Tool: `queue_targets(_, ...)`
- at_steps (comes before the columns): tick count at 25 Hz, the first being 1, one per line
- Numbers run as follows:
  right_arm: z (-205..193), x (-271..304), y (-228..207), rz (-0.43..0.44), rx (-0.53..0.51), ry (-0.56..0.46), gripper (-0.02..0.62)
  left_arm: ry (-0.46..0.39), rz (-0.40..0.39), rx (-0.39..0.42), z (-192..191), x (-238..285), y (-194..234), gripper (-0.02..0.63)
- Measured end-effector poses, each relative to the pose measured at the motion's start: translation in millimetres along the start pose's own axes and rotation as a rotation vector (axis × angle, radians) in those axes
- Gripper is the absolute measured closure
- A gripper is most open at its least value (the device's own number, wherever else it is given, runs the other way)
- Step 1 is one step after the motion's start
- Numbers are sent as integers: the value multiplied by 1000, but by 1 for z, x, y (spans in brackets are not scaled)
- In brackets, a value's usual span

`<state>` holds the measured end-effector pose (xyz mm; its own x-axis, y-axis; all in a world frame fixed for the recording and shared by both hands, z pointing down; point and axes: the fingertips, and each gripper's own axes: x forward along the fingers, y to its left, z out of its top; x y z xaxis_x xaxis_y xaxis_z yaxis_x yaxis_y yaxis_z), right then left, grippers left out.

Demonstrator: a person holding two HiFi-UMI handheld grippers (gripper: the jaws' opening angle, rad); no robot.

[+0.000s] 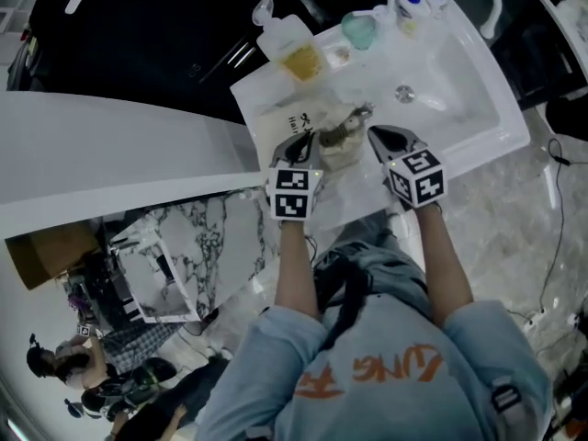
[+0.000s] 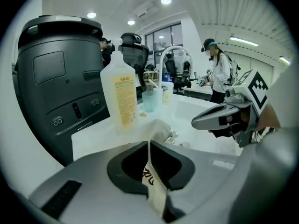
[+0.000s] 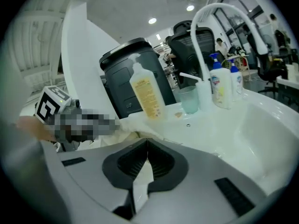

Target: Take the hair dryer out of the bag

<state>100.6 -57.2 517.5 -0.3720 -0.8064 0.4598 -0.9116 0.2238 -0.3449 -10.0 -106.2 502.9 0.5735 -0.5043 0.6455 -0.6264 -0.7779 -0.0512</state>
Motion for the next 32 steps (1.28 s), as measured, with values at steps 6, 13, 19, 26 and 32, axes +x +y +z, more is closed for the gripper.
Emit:
queue_targets(6,3,36,-4,-37,-142,97,586,-7,-58,-11,0,0,4,591)
queue_targets(13,-25,77,20,111,-395,336,550,-36,-101,-93,-5,2,8,591)
queue_targets(19,-36,97,34,243,-645,485,404,-62,-147,-119,-10,5,9,591)
queue_targets(26,-55,112,46,333,-858,621,295,-71,-203,-200,-17,12,15,591)
queue_targets(32,-68,128,47,377,-979,723,290,-129,-290,-286,-12,12,18,591)
